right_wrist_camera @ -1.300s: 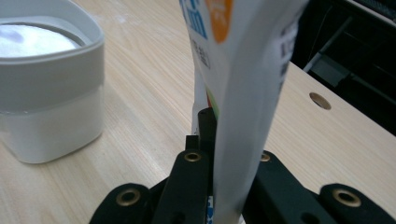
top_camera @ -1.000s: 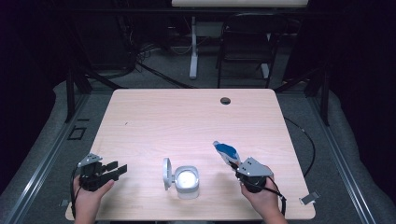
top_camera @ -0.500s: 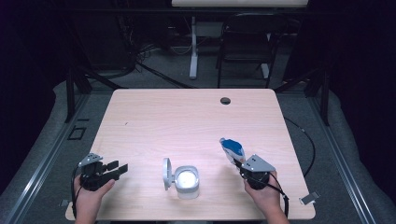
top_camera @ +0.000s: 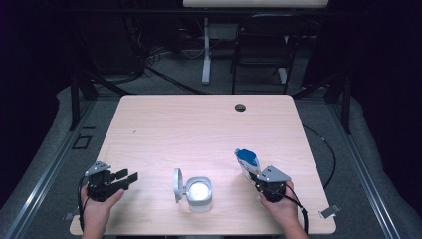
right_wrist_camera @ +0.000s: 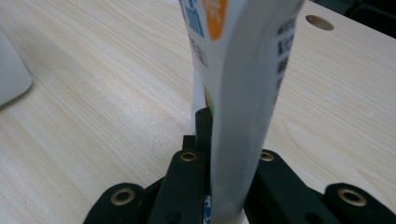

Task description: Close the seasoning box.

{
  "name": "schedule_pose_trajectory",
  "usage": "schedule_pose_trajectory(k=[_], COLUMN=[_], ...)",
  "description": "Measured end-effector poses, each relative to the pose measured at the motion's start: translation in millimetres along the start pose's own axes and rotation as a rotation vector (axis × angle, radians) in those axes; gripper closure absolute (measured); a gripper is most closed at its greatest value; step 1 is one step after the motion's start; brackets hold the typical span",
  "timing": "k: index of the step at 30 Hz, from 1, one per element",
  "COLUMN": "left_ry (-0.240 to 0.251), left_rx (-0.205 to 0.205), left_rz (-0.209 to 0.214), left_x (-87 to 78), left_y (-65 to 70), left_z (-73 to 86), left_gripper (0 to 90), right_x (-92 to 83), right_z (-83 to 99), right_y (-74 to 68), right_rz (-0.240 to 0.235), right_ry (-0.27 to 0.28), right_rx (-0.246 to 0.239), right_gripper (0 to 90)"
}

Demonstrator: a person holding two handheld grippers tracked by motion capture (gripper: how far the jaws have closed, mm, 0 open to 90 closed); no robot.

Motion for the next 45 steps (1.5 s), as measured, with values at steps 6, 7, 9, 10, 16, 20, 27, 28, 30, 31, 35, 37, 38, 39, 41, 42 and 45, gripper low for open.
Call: schedule_pose_trajectory(k=[6, 7, 9, 10, 16, 20, 27, 28, 30, 31, 35, 37, 38, 39, 41, 42, 45], left_ry=[-0.002, -0.008, -0.009, -0.015, -0.011, -0.005, -0.01, -0.014, -0.007, -0.014, -0.009, -0.011, -0.011, -0.016, -0.012, -0.006, -0.015], left_rx=[0.007, 0.009, 0.012, 0.016, 0.031, 0.045, 0.062, 0.066, 0.07, 0.075, 0.085, 0.093, 0.096, 0.1, 0.106, 0.106, 0.115], left_rz=[0.004, 0.006, 0.009, 0.009, 0.017, 0.023, 0.037, 0.036, 0.037, 0.04, 0.046, 0.05, 0.048, 0.049, 0.053, 0.054, 0.056], left_x=[0.5, 0.7, 1.2, 0.8, 1.5, 3.8, 4.7, 4.5, 5.2, 4.9, 6.2, 6.3, 6.4, 6.1, 6.2, 6.7, 6.4], left_y=[2.9, 3.5, 4.6, 4.8, 10.5, 16.1, 23.0, 23.5, 25.1, 25.9, 30.5, 32.5, 33.5, 34.5, 36.7, 37.7, 40.7], left_z=[-1.0, -0.5, -0.4, -0.4, -3.2, -5.3, -7.6, -7.8, -8.9, -8.8, -10.6, -11.1, -11.5, -11.6, -12.6, -13.3, -13.9], left_gripper=[49.8, 49.8, 49.8, 49.8, 49.8, 49.9, 50.7, 51.2, 51.5, 51.6, 52.0, 52.3, 52.9, 53.1, 53.7, 53.7, 54.2], right_x=[-0.3, -0.4, -0.6, -0.1, -3.2, -4.4, -10.5, -11.3, -12.9, -13.5, -15.4, -16.1, -16.6, -17.2, -18.3, -18.7, -20.5], right_z=[4.9, 5.0, 5.9, 6.4, 9.1, 8.9, 10.0, 9.8, 8.7, 8.3, 7.6, 6.8, 6.3, 5.7, 4.8, 4.2, 4.1], right_y=[-0.9, -0.4, 0.5, 0.6, 4.2, 3.8, 2.4, 2.3, 1.7, 1.6, 0.7, -0.1, -0.2, -0.1, -0.4, -0.5, -0.7], right_rz=[-0.012, -0.008, -0.006, -0.007, -0.004, -0.007, -0.011, -0.009, -0.008, -0.007, -0.007, -0.007, -0.008, -0.006, -0.008, -0.007, -0.013], right_ry=[-0.013, -0.014, -0.016, -0.014, -0.021, -0.015, -0.036, -0.039, -0.037, -0.037, -0.042, -0.041, -0.041, -0.041, -0.041, -0.039, -0.043], right_rx=[-0.003, 0.0, 0.007, 0.015, 0.03, 0.033, 0.027, 0.033, 0.043, 0.04, 0.052, 0.06, 0.061, 0.061, 0.06, 0.063, 0.065], right_gripper=[80.4, 78.3, 74.6, 71.9, 58.9, 53.0, 45.2, 44.0, 42.4, 41.4, 39.8, 38.4, 38.0, 37.8, 37.6, 37.5, 36.8])
Point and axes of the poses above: each handheld gripper's, and its own axes: x roughly forward along the jaws, z roughly out of its underside, y roughly to its right, the point moved 10 cm from there along x, roughly forward along the jaws, and after that the axes turned 11 degrees about z, right-handed, at the moved point
